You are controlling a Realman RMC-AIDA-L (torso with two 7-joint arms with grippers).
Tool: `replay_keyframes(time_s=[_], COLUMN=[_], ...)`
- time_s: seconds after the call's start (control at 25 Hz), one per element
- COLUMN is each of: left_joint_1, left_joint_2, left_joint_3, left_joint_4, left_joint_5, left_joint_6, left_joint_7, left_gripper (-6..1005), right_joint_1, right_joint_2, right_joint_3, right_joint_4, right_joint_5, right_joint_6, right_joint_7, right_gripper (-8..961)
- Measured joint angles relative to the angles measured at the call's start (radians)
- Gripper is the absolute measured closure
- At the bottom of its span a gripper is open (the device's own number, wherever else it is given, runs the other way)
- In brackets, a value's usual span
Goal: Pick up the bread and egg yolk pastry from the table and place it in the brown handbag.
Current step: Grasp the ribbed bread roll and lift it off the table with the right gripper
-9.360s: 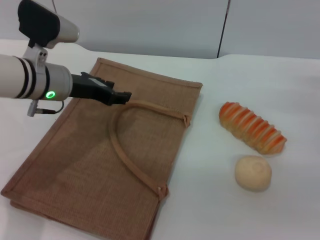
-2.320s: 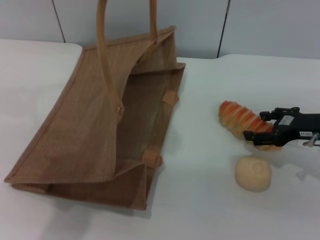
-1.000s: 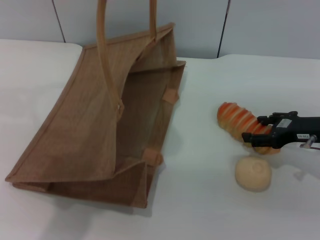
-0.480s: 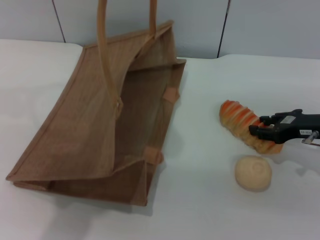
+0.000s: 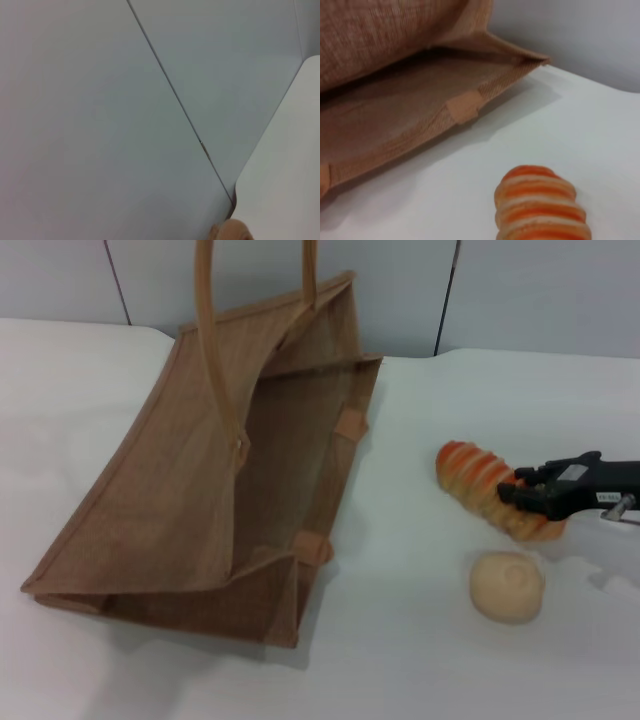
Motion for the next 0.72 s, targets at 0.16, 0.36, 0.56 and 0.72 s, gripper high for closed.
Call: replay_keyframes(time_s=[0.16, 0.36, 0.56, 0.72], left_joint_1=[0.002, 0.002, 0.003, 0.003], left_joint_2=[0.0, 0.002, 0.002, 0.001], left_joint_3=[0.0, 0.0, 0.0, 0.0], left_joint_4=[0.0, -0.001, -0.003, -0.003], left_joint_5=[0.0, 0.0, 0.0, 0.0], left_joint_6=[0.0, 0.0, 0.0, 0.0], left_joint_7=[0.0, 0.0, 0.0, 0.0], left_gripper=[888, 888, 888, 888], right_joint_1=[0.0, -0.012, -0.021, -0.025], right_joint_2=[0.002, 0.002, 0.002, 0.003], right_joint_3=[0.002, 0.004, 0.004, 0.004], right_joint_4=[-0.039, -0.096, -0.126, -0.145], right_joint_5=[0.005, 0.063, 0.085, 0.118], right_joint_6=[-0.021, -0.103, -0.134, -0.178], right_joint_7=[0.023, 0.031, 0.034, 0.036], right_gripper=[604, 636, 659, 680])
